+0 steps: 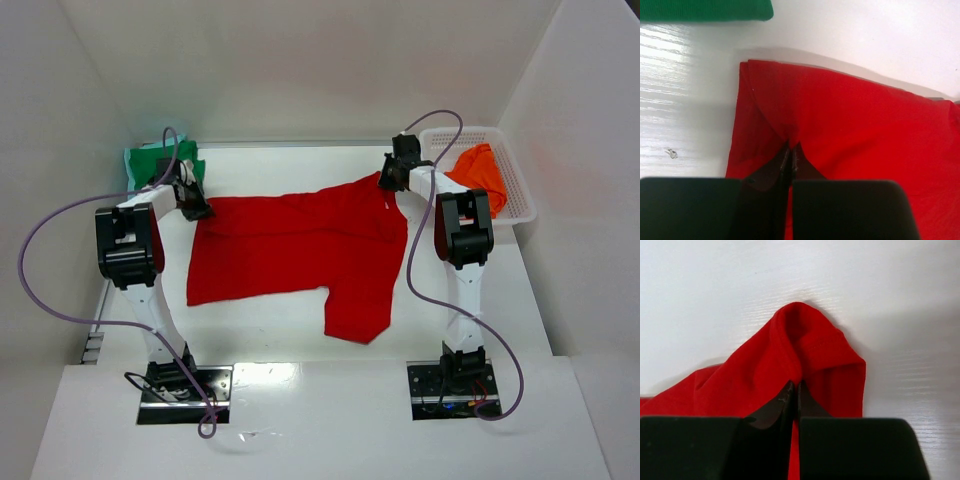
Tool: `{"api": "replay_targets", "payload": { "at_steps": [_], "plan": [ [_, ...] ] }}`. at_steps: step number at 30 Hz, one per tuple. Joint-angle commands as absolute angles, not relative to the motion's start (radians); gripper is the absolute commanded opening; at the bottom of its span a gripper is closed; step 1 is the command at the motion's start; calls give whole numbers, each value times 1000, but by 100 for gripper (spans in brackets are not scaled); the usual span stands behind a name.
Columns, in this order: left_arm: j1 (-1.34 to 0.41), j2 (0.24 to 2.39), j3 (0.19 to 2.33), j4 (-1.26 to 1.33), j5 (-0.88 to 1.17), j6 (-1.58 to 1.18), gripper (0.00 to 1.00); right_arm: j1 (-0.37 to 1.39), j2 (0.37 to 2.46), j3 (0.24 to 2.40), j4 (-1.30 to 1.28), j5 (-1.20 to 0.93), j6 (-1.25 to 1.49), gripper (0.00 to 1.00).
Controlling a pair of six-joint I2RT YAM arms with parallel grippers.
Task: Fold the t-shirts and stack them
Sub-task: Fold the flattened tshirt in 1/3 of the way
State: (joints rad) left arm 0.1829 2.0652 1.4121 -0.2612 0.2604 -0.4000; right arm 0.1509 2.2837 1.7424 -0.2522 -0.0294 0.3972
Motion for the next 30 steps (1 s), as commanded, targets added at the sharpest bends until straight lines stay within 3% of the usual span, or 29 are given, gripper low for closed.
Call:
{"api": "replay_targets", "payload": {
  "at_steps": [1,20,22,26,28,30],
  "plan": [
    [189,2077,1466,-247,223,-411,0,133,2267,1770,-244,-2,394,0],
    [232,2069,1506,-282,183,-351,0,104,2227,1761,-255,55,414,0],
    [232,2082,1518,-294,210,-339,4,104,2227,1761,-247,42,414,1],
    [232,2091,1546,-307,244,-324,15,95,2237,1787,-244,-46,414,19],
    [232,2076,1546,-307,262,-319,27,95,2226,1792,-241,-86,414,35],
    [232,2066,1557,-307,262,-316,35,95,2205,1792,-235,-107,414,43]
  ]
}}
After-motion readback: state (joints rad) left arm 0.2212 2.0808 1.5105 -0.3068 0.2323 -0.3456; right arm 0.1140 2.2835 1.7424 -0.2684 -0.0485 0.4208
